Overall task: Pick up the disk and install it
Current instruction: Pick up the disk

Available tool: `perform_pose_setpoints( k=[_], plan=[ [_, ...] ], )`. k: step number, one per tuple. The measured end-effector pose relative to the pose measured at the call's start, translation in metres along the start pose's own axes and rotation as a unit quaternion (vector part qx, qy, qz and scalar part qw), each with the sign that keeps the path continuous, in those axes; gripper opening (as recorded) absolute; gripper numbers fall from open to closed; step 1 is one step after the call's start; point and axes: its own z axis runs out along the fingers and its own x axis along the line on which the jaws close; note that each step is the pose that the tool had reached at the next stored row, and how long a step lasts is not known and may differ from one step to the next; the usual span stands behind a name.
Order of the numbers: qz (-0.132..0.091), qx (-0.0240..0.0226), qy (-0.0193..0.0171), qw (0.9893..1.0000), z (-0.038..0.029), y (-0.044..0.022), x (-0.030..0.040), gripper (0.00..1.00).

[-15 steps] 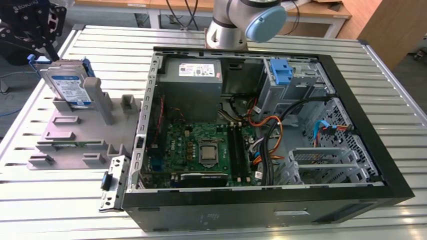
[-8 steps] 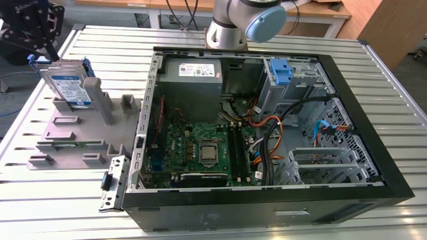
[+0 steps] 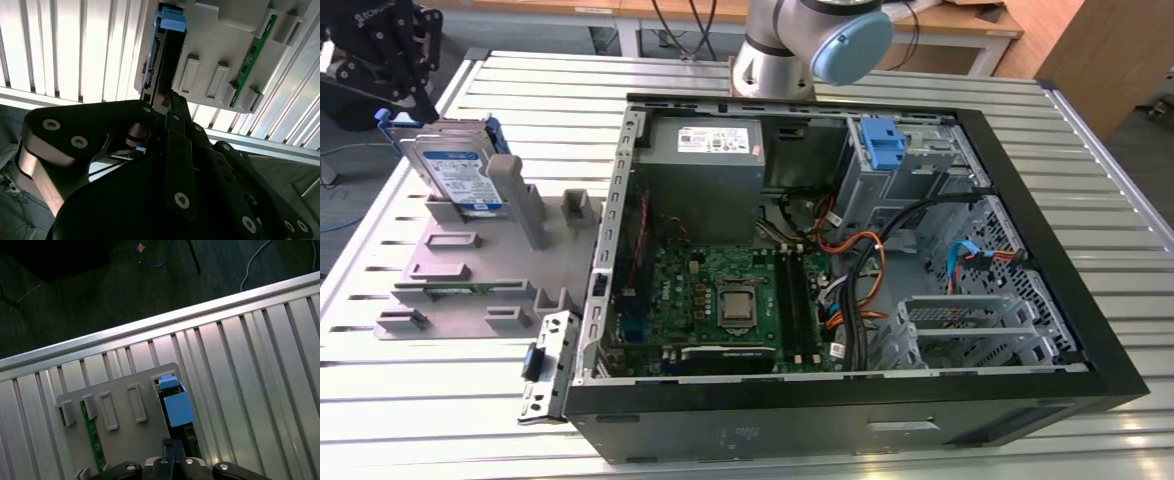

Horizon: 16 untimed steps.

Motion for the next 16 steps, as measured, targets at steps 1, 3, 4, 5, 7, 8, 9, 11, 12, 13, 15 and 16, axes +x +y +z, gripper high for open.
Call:
perform_pose_setpoints(
  k=[1, 3, 4, 5, 7, 8, 9, 11, 12, 13, 15, 16],
  plan=[
    [-0.009, 0.0001, 0.0003, 1.0000, 0.0001, 0.0000, 0.0000, 0.11],
    [-0.027, 0.0002, 0.0009, 0.9996, 0.0002, 0.0000, 0.0000, 0.11],
    [-0.034, 0.0006, 0.0010, 0.9994, 0.0002, 0.0000, 0.0000, 0.11],
    [-0.040, 0.0013, 0.0005, 0.9992, 0.0002, 0.0000, 0.0000, 0.11],
    [-0.050, 0.0030, -0.0011, 0.9988, 0.0004, 0.0000, 0.0000, 0.11],
    [-0.053, 0.0035, -0.0012, 0.9986, 0.0004, -0.0001, 0.0000, 0.11],
    [-0.056, 0.0044, -0.0013, 0.9984, 0.0005, 0.0000, 0.0000, 0.11],
    [-0.061, 0.0085, -0.0021, 0.9981, 0.0012, 0.0000, 0.0000, 0.11],
    [-0.064, 0.0108, -0.0026, 0.9979, 0.0015, 0.0000, 0.0000, 0.11],
    [-0.067, 0.0128, -0.0029, 0.9977, 0.0017, -0.0001, 0.0000, 0.11],
    [-0.073, 0.0148, -0.0034, 0.9972, 0.0020, -0.0001, -0.0001, 0.11],
    [-0.074, 0.0151, -0.0035, 0.9971, 0.0022, 0.0000, -0.0004, 0.11]
  ],
)
